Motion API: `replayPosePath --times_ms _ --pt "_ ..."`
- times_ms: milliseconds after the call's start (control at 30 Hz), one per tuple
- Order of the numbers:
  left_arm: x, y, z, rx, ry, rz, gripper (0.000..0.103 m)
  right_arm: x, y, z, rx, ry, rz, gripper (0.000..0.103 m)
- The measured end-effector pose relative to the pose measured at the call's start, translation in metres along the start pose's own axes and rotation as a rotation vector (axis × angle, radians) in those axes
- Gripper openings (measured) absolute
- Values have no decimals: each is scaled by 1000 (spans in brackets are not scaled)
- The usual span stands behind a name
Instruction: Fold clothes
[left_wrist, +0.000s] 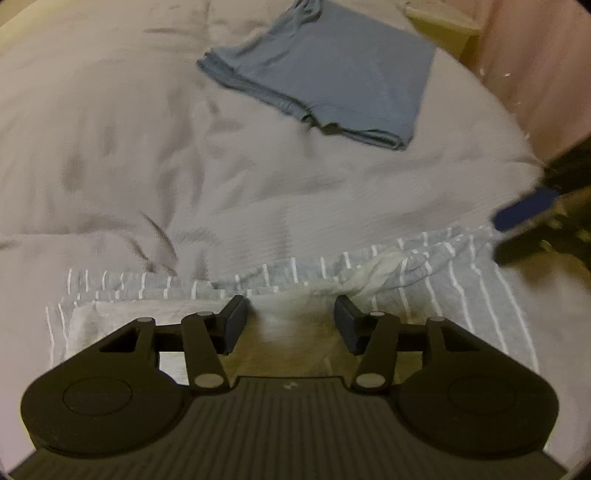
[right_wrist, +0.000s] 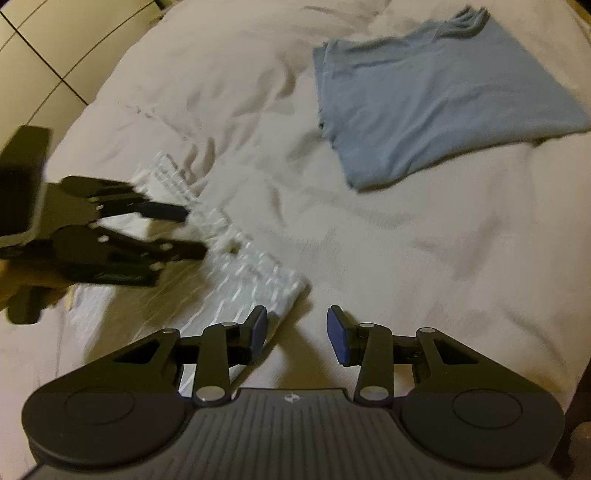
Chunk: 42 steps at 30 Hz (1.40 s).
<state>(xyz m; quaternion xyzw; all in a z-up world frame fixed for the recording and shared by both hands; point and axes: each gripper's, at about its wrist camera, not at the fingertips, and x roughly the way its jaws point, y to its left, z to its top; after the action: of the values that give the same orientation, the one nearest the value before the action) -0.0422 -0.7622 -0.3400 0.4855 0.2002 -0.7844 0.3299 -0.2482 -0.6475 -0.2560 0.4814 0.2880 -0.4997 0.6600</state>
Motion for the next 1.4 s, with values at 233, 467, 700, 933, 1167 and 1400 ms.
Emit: replayPosePath --times_ms 233,467,700,933,1167,1400 --pt "-27 4 -2 -41 -66 14 47 1 -1 3 82 -18 53 22" --pt "-37 2 -15 -97 -73 20 47 -9 18 10 -47 -91 37 3" --pt "-28 -1 -20 -95 -65 22 48 -5 11 1 -60 -100 30 3" --pt "-29 1 -27 -133 -85 28 48 -18 25 8 -196 -196 62 2" --pt "-30 -14 -17 -75 -127 -47 48 6 3 -6 -157 -90 -9 1" --pt "-9 -6 -14 -117 -101 -43 57 9 -2 -12 -126 -54 -14 1"
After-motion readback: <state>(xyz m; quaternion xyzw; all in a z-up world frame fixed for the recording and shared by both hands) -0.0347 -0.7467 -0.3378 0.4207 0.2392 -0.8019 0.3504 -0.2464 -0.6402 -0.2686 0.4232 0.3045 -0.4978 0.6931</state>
